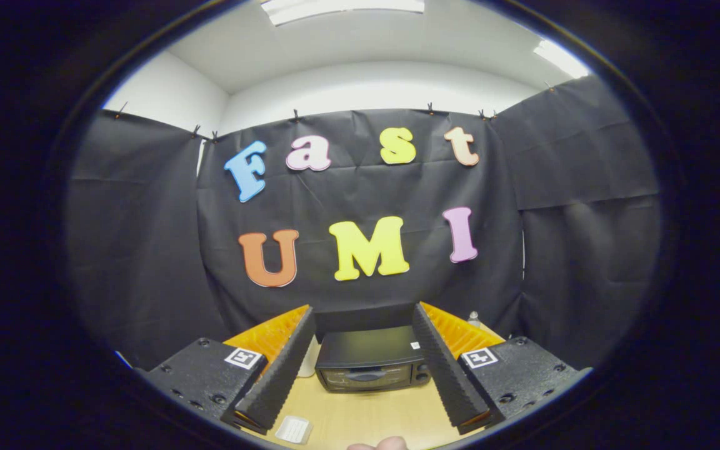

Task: Open the toaster oven, put the food inside, and close the toaster oven door.

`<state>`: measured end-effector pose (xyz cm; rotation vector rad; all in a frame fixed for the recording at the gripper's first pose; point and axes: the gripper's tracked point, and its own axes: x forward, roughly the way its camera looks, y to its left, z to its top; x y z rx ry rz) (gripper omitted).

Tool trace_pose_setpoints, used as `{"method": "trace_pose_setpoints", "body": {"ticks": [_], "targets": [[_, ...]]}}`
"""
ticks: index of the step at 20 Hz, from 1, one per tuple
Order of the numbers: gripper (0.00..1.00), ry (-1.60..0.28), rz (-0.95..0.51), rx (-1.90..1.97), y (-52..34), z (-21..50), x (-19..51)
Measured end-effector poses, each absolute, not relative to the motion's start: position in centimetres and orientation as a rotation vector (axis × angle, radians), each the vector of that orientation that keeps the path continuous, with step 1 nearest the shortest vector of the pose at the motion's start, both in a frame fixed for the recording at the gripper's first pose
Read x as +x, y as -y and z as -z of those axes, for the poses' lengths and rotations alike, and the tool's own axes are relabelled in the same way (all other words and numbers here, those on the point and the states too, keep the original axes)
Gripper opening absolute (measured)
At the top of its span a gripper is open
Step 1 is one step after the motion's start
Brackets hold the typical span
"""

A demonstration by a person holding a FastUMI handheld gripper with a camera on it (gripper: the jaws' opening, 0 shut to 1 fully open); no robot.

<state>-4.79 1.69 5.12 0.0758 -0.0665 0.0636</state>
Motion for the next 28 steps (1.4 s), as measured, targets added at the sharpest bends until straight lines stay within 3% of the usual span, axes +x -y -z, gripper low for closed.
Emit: {"method": "trace_pose_setpoints", "body": {"ticks": [28], "targets": [[1.0, 0.002, -0.102, 0.066, -4.7, -3.8, -3.4]]}}
